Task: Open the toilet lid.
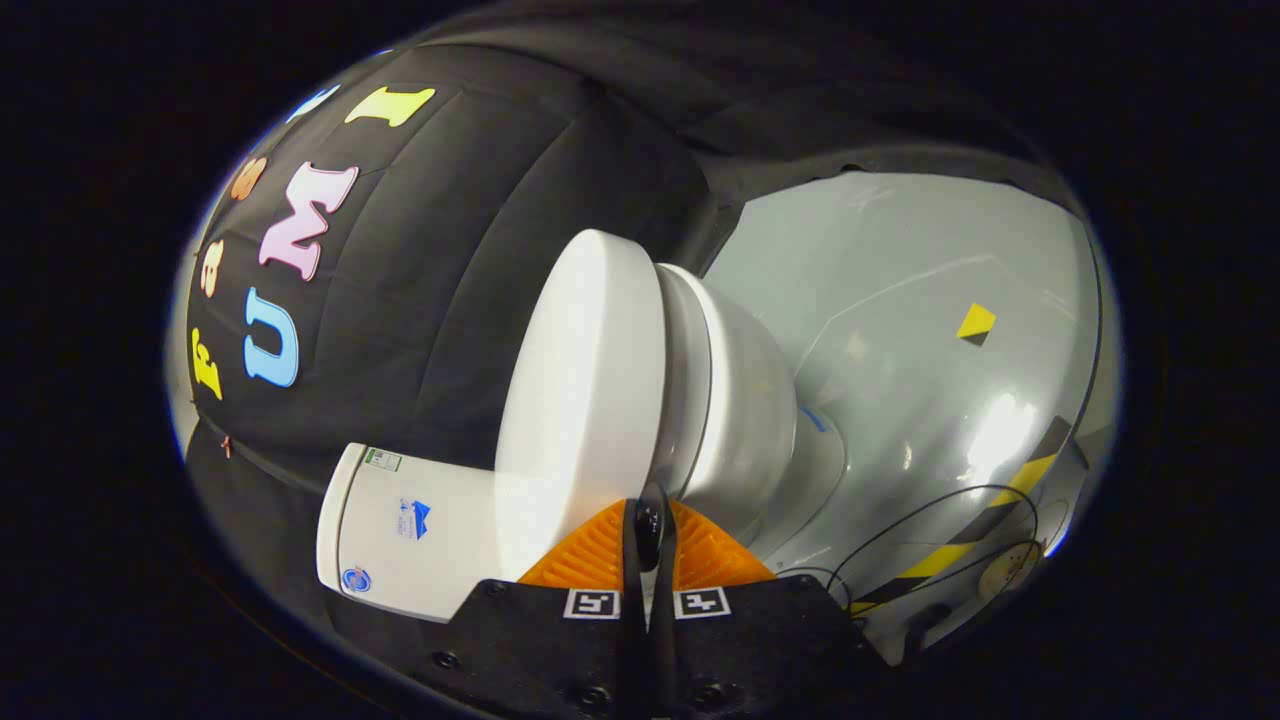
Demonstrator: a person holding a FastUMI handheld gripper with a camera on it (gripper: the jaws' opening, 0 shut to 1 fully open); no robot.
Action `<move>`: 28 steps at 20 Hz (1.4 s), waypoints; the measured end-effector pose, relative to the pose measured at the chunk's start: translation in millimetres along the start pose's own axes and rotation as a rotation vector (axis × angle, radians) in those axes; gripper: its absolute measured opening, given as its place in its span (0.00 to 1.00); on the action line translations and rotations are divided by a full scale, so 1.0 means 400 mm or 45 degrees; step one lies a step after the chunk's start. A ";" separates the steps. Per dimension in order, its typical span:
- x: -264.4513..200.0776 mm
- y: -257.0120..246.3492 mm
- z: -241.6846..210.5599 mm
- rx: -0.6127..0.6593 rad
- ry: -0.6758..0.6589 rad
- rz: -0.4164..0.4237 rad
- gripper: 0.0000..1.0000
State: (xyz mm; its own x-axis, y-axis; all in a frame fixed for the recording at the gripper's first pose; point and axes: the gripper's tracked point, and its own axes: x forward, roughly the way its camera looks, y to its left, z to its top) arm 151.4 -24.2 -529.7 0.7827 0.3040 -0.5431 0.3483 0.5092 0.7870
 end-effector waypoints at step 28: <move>-0.229 0.625 -0.045 -0.909 -0.287 -0.120 0.05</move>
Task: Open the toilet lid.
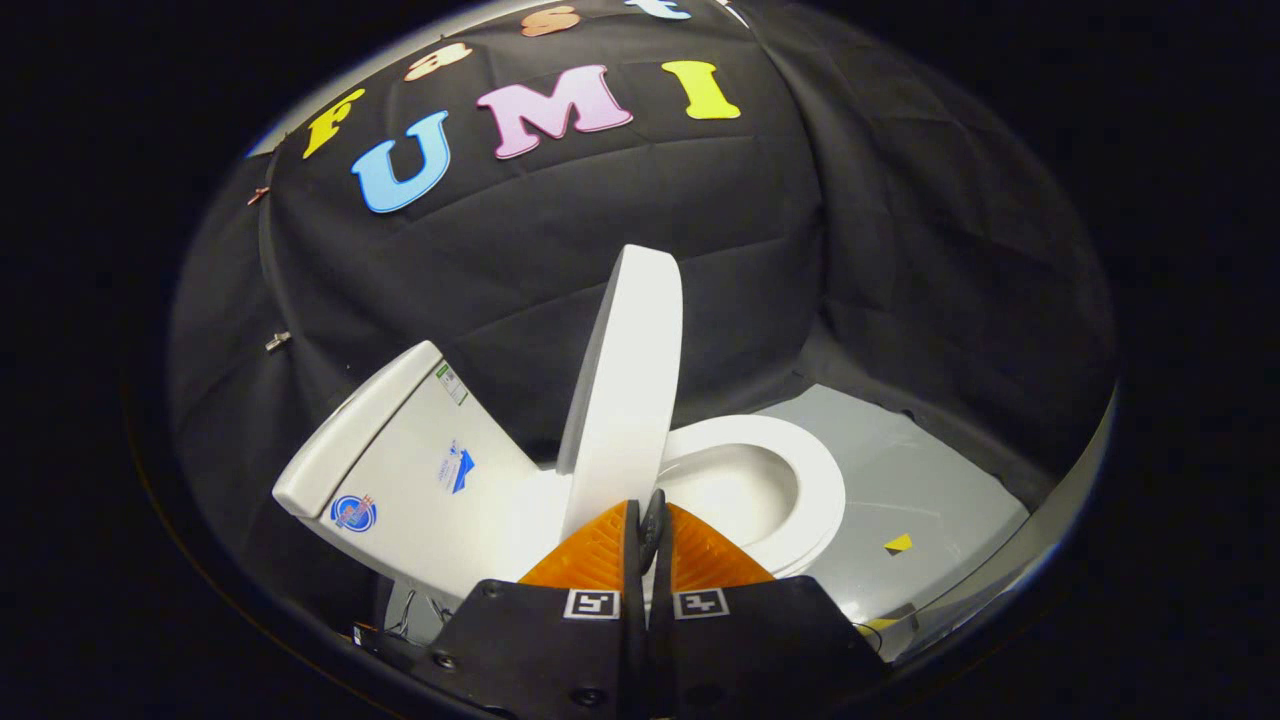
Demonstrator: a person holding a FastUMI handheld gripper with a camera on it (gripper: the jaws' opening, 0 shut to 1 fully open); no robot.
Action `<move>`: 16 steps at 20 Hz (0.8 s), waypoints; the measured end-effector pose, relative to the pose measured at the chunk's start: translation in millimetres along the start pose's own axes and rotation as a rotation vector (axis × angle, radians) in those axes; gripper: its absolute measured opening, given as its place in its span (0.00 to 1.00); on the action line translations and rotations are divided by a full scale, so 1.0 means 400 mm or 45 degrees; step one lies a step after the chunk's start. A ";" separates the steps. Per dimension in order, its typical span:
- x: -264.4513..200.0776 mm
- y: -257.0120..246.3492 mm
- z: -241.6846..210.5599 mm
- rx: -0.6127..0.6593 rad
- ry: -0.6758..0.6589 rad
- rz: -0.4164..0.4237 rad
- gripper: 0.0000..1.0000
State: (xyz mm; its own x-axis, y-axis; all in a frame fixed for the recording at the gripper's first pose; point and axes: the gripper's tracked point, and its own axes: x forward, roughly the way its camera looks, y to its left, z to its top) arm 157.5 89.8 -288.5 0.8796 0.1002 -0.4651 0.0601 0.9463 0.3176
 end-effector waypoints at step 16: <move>-0.063 0.427 -0.016 -0.302 -0.114 0.221 0.05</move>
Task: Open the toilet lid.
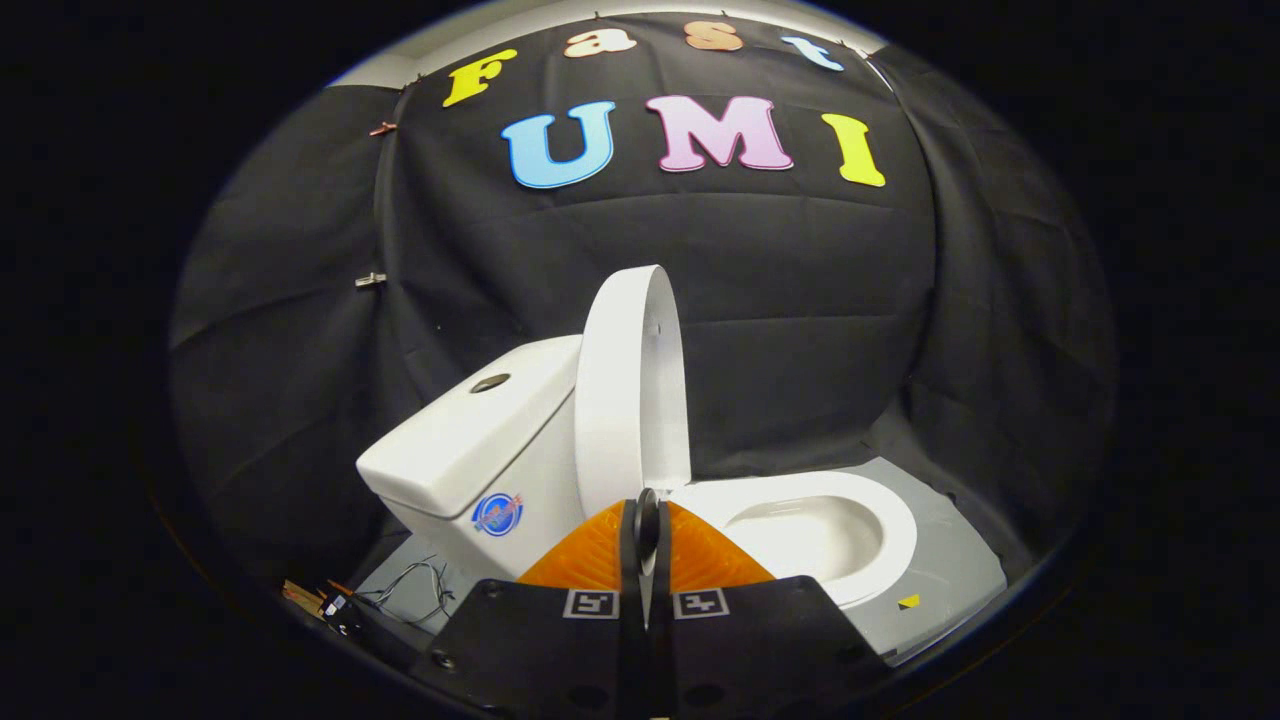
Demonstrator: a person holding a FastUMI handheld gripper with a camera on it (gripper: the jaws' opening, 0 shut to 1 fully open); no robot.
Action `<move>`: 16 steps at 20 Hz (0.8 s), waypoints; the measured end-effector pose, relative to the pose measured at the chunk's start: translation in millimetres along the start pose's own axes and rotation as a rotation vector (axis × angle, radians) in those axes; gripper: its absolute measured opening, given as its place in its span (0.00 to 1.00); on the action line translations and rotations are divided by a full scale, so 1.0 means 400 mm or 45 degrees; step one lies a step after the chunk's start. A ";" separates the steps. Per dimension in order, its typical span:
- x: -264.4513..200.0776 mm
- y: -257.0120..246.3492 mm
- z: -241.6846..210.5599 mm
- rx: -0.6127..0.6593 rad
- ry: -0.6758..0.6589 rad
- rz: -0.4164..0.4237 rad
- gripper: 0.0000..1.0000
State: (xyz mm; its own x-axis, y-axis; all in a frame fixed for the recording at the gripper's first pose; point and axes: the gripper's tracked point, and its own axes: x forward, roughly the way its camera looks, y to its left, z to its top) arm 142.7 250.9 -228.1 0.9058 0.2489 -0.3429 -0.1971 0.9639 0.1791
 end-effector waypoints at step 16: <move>0.024 0.121 -0.017 -0.074 0.009 0.104 0.05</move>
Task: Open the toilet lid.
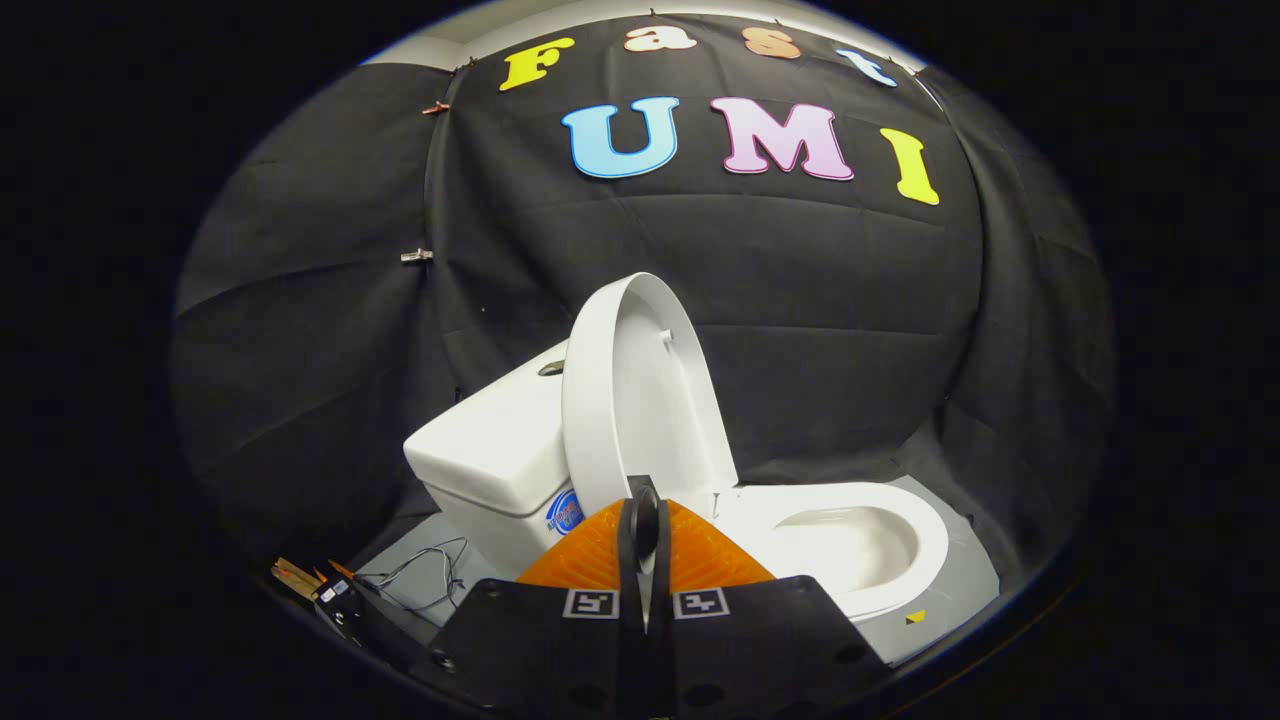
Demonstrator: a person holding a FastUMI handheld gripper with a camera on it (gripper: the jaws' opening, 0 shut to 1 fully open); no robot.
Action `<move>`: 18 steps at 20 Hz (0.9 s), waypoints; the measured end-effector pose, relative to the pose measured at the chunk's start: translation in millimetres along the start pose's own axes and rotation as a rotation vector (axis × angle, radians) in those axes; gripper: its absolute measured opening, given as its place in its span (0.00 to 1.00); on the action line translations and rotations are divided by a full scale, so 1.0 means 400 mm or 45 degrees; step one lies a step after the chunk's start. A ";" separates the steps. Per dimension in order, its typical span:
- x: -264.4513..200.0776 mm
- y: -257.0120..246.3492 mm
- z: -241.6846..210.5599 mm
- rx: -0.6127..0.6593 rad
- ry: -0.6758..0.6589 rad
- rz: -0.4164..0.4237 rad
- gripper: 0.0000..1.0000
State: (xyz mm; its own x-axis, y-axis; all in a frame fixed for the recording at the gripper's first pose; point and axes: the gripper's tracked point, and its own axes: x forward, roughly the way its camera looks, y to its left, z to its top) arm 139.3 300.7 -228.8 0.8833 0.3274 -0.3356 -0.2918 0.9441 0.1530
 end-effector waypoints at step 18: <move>-0.316 -0.210 0.294 -0.024 -0.297 -0.101 0.99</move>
State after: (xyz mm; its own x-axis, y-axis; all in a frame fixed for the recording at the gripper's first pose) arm 95.4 175.5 -90.0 0.9639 0.2367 -0.1217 -0.2230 0.9678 0.1165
